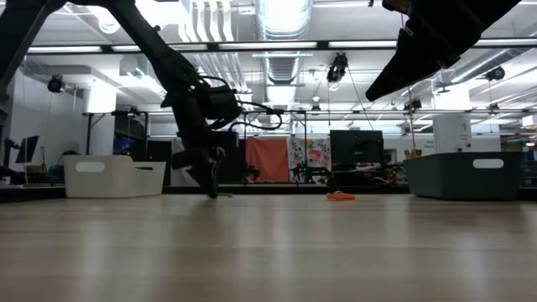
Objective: Sort rubber bands into baskets
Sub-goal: Put the green rubber band into the blue bin
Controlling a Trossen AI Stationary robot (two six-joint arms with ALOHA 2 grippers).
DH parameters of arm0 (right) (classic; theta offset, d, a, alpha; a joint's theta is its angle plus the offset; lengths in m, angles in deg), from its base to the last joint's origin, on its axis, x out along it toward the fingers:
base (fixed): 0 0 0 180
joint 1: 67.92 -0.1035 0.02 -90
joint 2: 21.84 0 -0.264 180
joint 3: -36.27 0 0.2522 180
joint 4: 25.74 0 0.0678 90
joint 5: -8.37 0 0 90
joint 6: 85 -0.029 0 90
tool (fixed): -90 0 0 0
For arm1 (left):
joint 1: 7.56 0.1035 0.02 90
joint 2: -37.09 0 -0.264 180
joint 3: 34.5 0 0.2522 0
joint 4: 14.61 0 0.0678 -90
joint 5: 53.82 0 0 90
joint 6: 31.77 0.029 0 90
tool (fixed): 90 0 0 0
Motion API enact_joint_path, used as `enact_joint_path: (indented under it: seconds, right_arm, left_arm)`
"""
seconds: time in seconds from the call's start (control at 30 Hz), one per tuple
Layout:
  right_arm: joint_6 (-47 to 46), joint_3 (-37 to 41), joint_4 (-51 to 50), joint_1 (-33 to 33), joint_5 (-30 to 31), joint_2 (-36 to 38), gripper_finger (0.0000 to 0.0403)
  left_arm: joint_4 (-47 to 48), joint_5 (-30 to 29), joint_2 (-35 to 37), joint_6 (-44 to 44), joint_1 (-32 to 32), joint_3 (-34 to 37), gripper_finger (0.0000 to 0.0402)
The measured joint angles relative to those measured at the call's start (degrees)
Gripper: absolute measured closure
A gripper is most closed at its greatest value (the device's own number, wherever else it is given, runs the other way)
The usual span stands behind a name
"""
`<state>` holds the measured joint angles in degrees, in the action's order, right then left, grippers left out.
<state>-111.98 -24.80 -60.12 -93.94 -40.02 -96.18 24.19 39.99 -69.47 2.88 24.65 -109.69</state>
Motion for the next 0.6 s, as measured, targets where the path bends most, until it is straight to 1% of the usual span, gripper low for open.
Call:
enact_joint_path:
  seconds: [0.1,0.13,0.2,0.27,0.4,0.5,0.6]
  right_arm:
    - [0.0,0.0,0.0,0.0,0.0,0.0,0.0360]
    - [0.0,0.0,0.0,0.0,0.0,0.0,0.0360]
    - [0.0,0.0,0.0,0.0,0.0,0.0,0.0360]
    - [0.0,0.0,0.1,0.0,0.0,0.0,0.0360]
    - [0.0,0.0,0.1,0.0,0.0,0.0,0.0360]
    - [0.0,0.0,0.1,0.0,0.0,0.0,0.0360]
    - [0.0,0.0,0.1,0.0,0.0,0.0,0.0360]
  left_arm:
    - [0.4,-0.2,0.2,0.0,0.0,-0.1,0.0401]
    - [0.6,-1.5,0.2,-0.1,-0.1,-0.4,0.0401]
    - [1.1,-6.6,0.2,-0.2,-0.3,-1.1,0.0401]
    - [0.9,-8.8,0.2,1.2,-0.2,-1.9,0.0401]
    - [0.5,-7.3,0.2,2.8,0.4,-3.4,0.0382]
    - [0.4,-5.8,0.1,3.5,0.5,-3.8,0.0354]
    - [-0.1,-5.7,-0.4,4.6,0.6,-3.8,0.0323]
